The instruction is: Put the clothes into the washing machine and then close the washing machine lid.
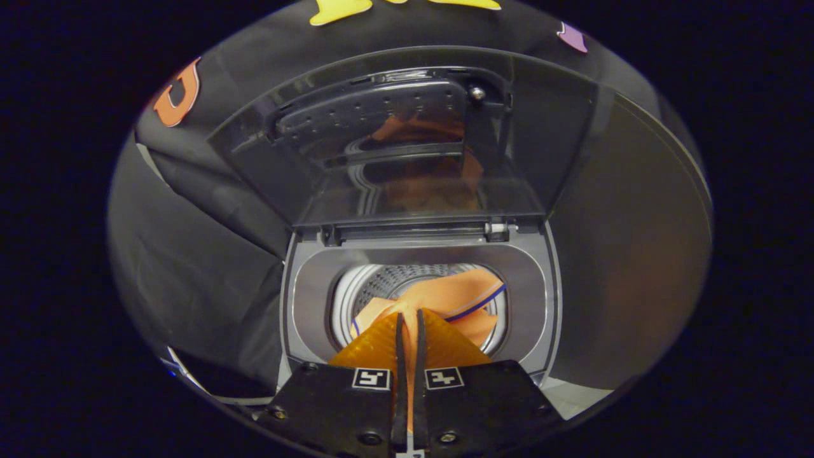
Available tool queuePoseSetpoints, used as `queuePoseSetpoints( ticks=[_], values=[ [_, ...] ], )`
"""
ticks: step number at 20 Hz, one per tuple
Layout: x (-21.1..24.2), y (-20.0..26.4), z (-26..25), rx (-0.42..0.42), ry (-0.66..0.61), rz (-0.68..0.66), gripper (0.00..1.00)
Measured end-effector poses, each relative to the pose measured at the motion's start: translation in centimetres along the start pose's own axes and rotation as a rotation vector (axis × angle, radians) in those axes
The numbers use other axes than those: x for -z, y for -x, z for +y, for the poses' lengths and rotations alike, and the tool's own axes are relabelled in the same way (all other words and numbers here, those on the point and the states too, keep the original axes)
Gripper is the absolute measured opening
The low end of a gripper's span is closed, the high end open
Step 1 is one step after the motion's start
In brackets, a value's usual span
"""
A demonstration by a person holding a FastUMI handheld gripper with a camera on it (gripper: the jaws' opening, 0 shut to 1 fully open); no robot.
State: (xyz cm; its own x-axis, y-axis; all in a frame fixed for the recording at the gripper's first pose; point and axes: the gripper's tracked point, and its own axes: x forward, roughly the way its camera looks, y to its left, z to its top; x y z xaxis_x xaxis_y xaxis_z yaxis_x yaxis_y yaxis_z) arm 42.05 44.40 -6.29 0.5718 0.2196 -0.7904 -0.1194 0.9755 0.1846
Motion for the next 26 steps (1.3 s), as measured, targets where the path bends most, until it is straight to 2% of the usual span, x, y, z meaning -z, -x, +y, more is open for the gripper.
queuePoseSetpoints(
  ticks=[3, 7, 12, 20, 26],
  values=[
    [-0.2, 0.2, -0.2, 0.012, 0.015, -0.012, 0.08],
    [0.1, 0.1, 0.4, -0.023, 0.032, -0.019, 0.15],
    [-0.2, 1.0, 0.0, 0.011, 0.042, -0.071, 0.98],
    [-0.7, 2.4, -0.9, 0.049, 0.061, -0.123, 0.98],
    [-3.6, 5.8, -0.3, 0.06, 0.122, -0.249, 0.98]
  ],
)
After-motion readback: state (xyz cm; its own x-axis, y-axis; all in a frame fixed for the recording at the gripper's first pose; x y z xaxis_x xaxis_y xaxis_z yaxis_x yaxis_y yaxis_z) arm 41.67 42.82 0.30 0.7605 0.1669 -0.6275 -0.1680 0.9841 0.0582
